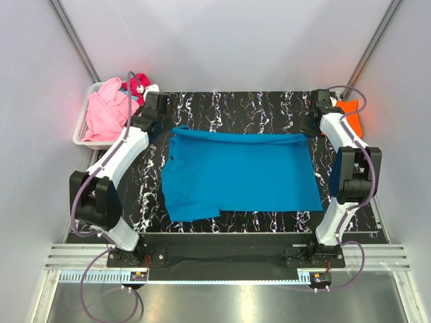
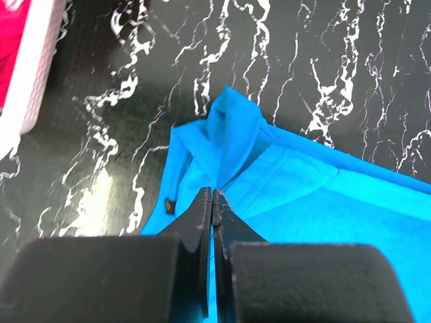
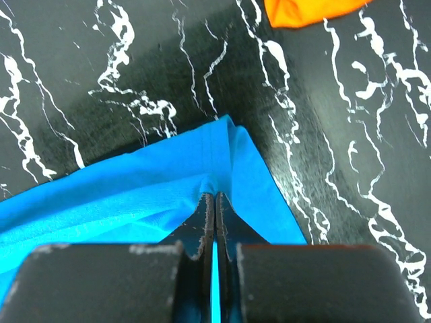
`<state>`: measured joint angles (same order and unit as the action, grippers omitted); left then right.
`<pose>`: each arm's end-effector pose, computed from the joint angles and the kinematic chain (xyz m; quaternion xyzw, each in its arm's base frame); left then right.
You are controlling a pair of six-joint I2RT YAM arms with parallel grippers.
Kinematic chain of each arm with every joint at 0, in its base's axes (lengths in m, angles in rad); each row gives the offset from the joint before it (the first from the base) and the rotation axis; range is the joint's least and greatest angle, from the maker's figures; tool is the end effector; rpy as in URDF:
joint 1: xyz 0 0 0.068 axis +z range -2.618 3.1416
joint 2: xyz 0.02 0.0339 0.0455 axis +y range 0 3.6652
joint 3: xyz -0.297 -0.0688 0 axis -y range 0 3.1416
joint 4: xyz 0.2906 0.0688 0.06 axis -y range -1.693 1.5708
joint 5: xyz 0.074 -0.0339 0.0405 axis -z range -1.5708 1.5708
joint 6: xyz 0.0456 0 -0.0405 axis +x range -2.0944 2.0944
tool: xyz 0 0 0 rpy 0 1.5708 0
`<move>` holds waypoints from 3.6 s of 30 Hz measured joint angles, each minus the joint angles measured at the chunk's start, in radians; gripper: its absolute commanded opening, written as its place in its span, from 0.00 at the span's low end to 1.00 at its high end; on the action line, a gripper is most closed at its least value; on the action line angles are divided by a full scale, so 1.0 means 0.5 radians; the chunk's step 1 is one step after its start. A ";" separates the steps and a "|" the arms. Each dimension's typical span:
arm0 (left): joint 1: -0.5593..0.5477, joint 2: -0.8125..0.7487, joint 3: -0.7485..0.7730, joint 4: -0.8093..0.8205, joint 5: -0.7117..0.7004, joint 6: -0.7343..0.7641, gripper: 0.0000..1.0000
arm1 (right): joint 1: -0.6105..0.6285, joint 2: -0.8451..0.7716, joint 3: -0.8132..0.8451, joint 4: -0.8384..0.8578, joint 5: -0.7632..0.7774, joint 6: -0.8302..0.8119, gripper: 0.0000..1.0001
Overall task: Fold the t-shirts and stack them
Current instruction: Fold the tshirt
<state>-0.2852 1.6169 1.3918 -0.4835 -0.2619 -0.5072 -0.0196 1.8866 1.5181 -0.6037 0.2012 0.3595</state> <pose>0.4063 -0.1068 0.3270 -0.1540 0.8891 -0.0504 0.4280 0.4716 -0.0184 0.2491 0.2082 0.9281 -0.0450 0.3054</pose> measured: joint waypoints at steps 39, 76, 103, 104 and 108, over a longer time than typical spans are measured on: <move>-0.203 -0.031 -0.455 0.108 0.220 -0.516 0.38 | -0.001 -0.100 -0.193 -0.253 -0.086 0.184 0.24; -0.105 0.877 0.297 0.042 0.388 -0.447 0.39 | 0.180 0.101 -0.100 -0.192 -0.814 0.023 0.10; -0.105 0.989 0.338 -0.074 0.360 -0.431 0.00 | 0.182 0.098 -0.100 -0.177 -0.858 0.060 0.04; -0.106 0.973 0.314 -0.076 0.359 -0.431 0.00 | 0.182 0.096 -0.100 -0.178 -0.858 0.062 0.04; -0.122 0.854 0.206 -0.085 0.351 -0.431 0.00 | 0.186 0.063 -0.105 -0.177 -0.858 0.074 0.03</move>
<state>-0.3462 2.0438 1.4948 -0.5259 -0.0864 -0.7227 0.0734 1.9179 1.4654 -0.6922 -0.2276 0.3965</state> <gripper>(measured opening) 0.012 0.038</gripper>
